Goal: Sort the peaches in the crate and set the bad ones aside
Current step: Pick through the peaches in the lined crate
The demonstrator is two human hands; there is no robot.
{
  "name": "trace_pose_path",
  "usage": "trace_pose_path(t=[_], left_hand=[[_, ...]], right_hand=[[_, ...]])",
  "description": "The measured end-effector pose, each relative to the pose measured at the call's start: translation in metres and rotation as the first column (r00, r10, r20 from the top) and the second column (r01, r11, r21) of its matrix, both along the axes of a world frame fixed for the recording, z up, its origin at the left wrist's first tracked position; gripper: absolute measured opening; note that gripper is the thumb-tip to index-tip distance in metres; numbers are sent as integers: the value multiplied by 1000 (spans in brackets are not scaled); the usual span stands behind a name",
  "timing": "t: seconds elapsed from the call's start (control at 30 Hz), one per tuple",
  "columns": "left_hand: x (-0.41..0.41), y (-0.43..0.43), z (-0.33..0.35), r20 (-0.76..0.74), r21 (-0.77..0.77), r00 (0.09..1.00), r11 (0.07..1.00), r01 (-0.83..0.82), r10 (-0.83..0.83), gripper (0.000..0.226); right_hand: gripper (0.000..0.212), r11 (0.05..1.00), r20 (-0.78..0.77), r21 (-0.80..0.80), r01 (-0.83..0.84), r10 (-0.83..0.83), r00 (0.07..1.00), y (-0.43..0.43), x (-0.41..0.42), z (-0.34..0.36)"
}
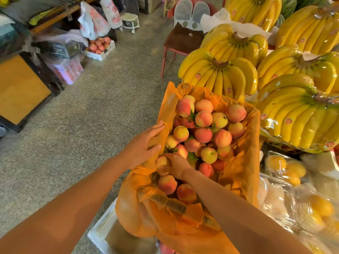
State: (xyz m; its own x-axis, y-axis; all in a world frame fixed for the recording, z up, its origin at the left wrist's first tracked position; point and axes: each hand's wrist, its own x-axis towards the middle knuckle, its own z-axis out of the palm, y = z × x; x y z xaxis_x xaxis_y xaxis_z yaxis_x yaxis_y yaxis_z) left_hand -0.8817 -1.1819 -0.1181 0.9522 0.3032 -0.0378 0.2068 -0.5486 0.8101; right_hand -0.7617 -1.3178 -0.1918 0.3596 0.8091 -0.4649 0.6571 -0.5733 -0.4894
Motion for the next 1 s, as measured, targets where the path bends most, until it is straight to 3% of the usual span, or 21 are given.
trace_pose_path(t=[0.2, 0.33, 0.47, 0.57, 0.67, 0.77, 1.0], left_hand=[[5, 4, 1, 41, 124, 997, 989, -76, 71, 53], [20, 4, 10, 94, 288, 987, 946, -151, 129, 37], [48, 5, 22, 121, 443, 982, 877, -184, 144, 29], [73, 5, 31, 139, 517, 978, 831, -207, 158, 29], [99, 5, 34, 85, 589, 981, 785, -193, 177, 38], [121, 5, 31, 13, 636, 985, 758, -142, 173, 52], [159, 7, 20, -98, 718, 987, 696, -21, 130, 69]], right_hand=[[45, 1000, -30, 2, -24, 24, 999, -9, 11, 13], [29, 974, -28, 208, 85, -81, 996, -23, 38, 48], [10, 781, 19, 574, 247, -314, 949, -38, 74, 86], [20, 683, 149, 692, 234, -452, 879, -42, 99, 103], [53, 834, 378, 523, 176, -412, 829, -37, 117, 100], [77, 936, 473, 312, 162, -301, 828, -26, 121, 92], [66, 938, 558, 306, 161, -313, 768, -20, 135, 85]])
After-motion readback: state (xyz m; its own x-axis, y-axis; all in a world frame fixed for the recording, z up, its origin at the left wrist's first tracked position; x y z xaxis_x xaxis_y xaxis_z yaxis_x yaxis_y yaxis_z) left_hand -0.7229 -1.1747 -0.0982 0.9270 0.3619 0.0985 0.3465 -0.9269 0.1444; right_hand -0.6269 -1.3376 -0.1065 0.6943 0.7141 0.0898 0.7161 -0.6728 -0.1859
